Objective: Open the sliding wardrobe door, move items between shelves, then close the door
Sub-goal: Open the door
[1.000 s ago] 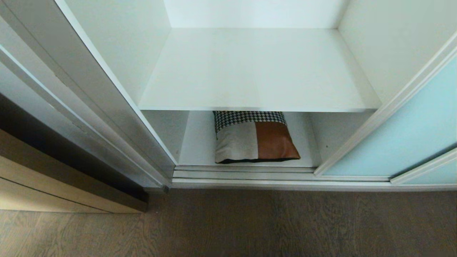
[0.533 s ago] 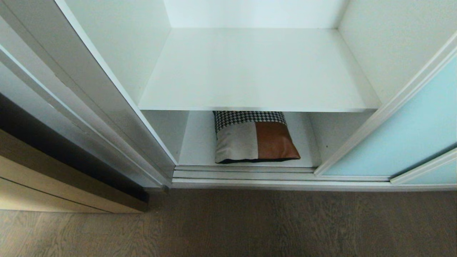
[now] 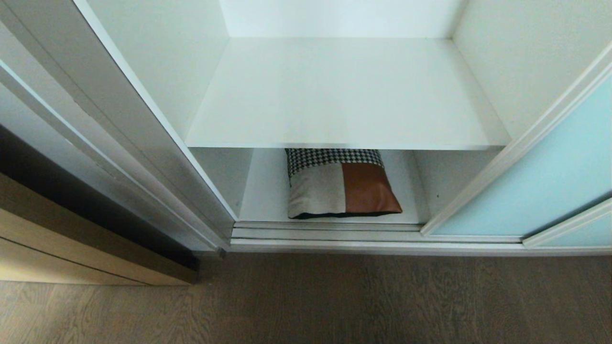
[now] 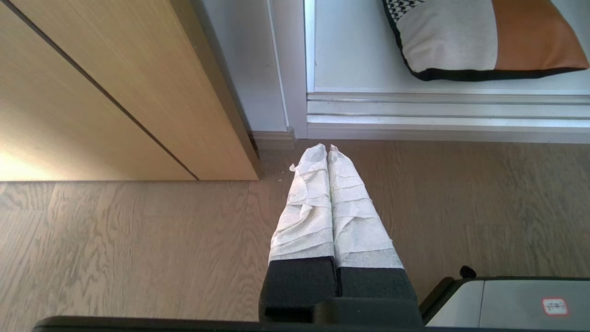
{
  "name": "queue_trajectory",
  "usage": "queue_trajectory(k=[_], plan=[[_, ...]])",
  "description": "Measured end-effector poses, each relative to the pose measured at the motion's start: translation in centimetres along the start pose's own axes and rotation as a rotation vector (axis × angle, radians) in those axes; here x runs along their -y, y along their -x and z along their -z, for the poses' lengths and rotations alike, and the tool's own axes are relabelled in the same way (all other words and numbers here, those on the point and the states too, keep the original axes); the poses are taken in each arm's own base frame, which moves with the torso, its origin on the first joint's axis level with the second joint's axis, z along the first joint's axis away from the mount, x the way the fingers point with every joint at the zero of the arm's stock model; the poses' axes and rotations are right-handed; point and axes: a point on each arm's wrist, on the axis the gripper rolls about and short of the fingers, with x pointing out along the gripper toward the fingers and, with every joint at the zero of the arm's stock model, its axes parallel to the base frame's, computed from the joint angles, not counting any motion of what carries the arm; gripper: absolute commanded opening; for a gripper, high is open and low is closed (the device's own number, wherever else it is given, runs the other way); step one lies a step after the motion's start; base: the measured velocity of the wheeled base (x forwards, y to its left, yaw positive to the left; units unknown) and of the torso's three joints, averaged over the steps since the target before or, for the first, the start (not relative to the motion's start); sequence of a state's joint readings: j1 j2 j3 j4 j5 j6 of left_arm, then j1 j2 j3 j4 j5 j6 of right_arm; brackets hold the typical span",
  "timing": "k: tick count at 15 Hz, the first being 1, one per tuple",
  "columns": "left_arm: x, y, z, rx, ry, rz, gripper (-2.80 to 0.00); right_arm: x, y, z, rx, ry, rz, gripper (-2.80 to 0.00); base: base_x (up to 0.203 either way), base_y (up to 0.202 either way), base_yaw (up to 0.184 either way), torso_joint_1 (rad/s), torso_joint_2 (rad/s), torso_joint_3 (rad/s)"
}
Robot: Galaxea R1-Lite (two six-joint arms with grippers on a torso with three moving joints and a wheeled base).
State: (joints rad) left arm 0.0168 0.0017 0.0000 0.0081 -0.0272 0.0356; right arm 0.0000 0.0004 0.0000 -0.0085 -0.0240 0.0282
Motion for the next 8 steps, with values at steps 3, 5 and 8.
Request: queue_trajectory(k=[3,5,8], plan=[[0.0,0.0,0.0,0.001,0.000,0.000,-2.80,0.0,0.1,-0.2,0.005,0.003,0.009,-2.80,0.000,0.000,0.000,0.000,0.00,0.000],[0.0,0.0,0.0,0.000,-0.001,0.000,-2.80,0.0,0.8,-2.6,0.052,-0.004,0.013,-2.80,0.000,0.000,0.000,0.000,0.00,0.000],[0.0,0.0,0.0,0.000,-0.001,0.000,-2.80,-0.2,2.6,-6.3,0.019,-0.045,-0.021,-2.80,0.000,0.000,0.000,0.000,0.00,0.000]])
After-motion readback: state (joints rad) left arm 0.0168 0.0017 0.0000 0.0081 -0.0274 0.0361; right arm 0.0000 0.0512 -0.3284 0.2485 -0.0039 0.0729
